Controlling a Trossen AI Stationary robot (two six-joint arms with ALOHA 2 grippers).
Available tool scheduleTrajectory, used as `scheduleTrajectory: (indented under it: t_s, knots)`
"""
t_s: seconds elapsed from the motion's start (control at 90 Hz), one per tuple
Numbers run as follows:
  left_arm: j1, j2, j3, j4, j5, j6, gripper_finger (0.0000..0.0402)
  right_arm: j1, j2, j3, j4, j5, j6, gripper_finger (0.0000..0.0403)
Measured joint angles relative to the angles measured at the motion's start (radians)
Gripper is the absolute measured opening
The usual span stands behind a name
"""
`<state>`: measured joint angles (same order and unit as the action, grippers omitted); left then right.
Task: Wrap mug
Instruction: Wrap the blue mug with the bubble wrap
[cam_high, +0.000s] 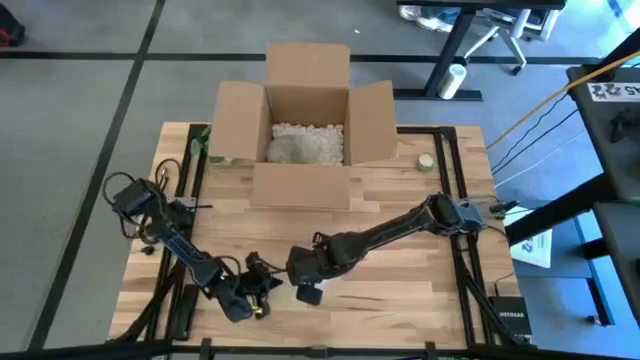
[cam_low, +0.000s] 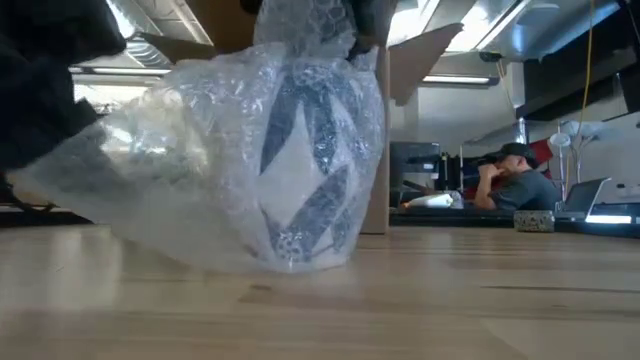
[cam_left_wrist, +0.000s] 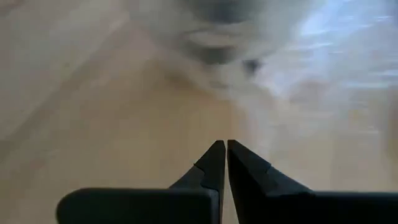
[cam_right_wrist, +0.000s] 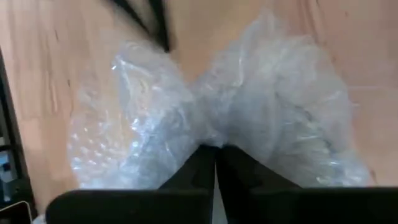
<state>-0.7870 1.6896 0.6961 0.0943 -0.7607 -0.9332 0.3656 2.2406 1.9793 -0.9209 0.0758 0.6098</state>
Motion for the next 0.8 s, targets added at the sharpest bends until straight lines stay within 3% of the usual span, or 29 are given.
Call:
scheduleTrajectory:
  t_s: [0.3,0.567,0.8]
  knots:
    - [-0.036,-0.217,-0.085,0.002,-0.067,0.108,0.0,0.002,-0.05,0.003,0.0,-0.002,0.026,0.0]
    - [-0.079,-0.192,-0.027,0.255,-0.065,0.373,0.0,0.009,-0.097,0.005,-0.047,0.015,0.065,0.0]
    - [-0.032,-0.188,0.035,0.244,-0.041,0.493,0.0,0.065,-0.125,0.037,-0.044,0.018,0.082,0.0]
